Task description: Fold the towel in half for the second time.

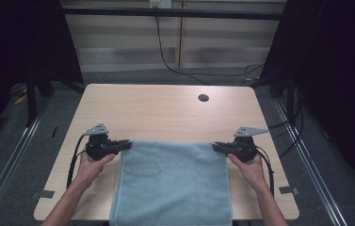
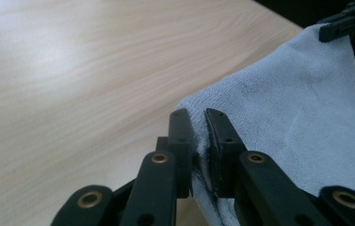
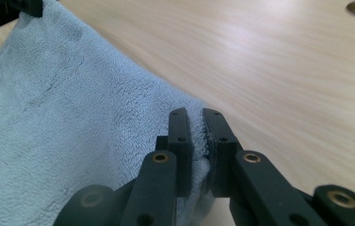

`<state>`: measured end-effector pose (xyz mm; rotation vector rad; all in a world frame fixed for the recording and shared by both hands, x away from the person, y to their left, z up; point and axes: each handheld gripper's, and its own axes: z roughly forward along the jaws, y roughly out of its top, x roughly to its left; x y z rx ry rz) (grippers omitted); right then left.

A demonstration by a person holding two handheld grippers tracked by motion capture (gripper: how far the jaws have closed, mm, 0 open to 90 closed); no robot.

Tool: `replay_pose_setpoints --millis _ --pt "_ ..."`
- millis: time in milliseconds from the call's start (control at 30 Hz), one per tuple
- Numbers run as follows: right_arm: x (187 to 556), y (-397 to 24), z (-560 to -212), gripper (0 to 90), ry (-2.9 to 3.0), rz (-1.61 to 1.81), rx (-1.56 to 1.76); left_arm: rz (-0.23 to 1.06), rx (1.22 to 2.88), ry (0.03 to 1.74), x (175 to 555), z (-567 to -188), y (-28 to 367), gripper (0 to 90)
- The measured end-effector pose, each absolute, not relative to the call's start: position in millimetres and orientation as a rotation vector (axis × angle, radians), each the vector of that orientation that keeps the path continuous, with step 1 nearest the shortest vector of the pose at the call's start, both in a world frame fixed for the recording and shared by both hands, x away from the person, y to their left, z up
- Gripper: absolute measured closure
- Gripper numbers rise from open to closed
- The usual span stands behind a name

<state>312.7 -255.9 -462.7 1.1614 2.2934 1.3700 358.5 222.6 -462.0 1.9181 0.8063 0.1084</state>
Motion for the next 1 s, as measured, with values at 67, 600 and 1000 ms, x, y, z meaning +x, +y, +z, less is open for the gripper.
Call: replay_pose_setpoints --millis 67,600,1000 --pt "311 -260 -455 83.6 2.264 1.400 1.153 0.111 1.897 0.799 358 -454 221 81.5" --pt "321 -277 -387 83.9 2.110 1.448 1.080 0.211 1.837 0.748 392 -386 205 81.9" --pt "369 -281 -356 84.4 2.029 1.424 1.111 0.281 1.790 0.776 429 -356 195 81.9"
